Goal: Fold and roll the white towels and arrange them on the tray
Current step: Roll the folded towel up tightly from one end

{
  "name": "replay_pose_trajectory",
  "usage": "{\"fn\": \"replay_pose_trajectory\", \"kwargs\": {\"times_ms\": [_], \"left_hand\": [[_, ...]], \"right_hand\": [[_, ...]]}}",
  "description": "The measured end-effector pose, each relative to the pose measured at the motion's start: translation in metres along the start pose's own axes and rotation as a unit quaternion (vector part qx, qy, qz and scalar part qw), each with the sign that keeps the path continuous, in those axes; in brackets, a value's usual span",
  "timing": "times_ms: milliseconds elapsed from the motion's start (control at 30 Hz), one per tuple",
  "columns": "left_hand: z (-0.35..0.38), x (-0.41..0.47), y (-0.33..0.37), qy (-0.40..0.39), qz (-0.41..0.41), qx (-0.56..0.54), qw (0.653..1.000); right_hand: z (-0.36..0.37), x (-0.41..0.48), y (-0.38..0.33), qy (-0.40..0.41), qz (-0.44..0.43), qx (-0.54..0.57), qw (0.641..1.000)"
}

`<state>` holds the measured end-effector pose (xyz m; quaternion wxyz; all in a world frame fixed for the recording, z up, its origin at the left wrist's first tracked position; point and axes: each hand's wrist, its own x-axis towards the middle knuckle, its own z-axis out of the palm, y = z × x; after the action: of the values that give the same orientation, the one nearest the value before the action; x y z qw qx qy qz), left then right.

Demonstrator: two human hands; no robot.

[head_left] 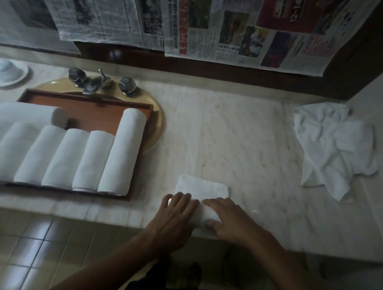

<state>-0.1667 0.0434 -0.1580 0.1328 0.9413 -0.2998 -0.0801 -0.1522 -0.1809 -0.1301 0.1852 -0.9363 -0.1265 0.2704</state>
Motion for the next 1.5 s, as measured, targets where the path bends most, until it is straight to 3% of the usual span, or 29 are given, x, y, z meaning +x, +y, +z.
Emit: {"fn": "replay_pose_trajectory", "kwargs": {"times_ms": [167, 300, 367, 500, 667, 867, 967, 1200, 1500], "left_hand": [[0.022, -0.014, 0.011, -0.036, -0.019, 0.080, 0.996], [0.019, -0.006, 0.009, -0.057, -0.037, 0.069, 0.995], [0.022, -0.004, 0.009, -0.065, -0.043, 0.065, 0.995], [0.022, -0.003, 0.011, -0.083, -0.041, 0.061, 0.994], [0.018, -0.002, 0.013, -0.113, -0.044, 0.073, 0.990], [0.022, -0.002, 0.003, -0.072, -0.030, 0.056, 0.995], [0.018, 0.002, -0.001, -0.049, -0.029, 0.047, 0.997], [0.003, 0.015, -0.010, -0.060, -0.011, 0.003, 0.998], [-0.003, -0.002, -0.019, -0.108, -0.016, -0.168, 0.980]], "right_hand": [[-0.006, 0.013, 0.003, -0.031, 0.013, 0.020, 0.999], [-0.016, 0.055, 0.002, 0.085, 0.025, 0.042, 0.995], [-0.018, 0.077, -0.004, 0.107, 0.013, 0.061, 0.992], [-0.015, 0.112, -0.027, 0.082, -0.044, 0.013, 0.996], [-0.008, 0.137, -0.038, 0.110, -0.041, -0.042, 0.992], [-0.011, 0.099, -0.012, 0.176, 0.019, 0.092, 0.980], [-0.005, 0.046, 0.002, 0.217, 0.002, 0.129, 0.968], [0.045, -0.015, 0.026, 0.128, -0.079, -0.072, 0.986], [0.043, -0.035, 0.034, 0.094, -0.086, -0.010, 0.992]]}}
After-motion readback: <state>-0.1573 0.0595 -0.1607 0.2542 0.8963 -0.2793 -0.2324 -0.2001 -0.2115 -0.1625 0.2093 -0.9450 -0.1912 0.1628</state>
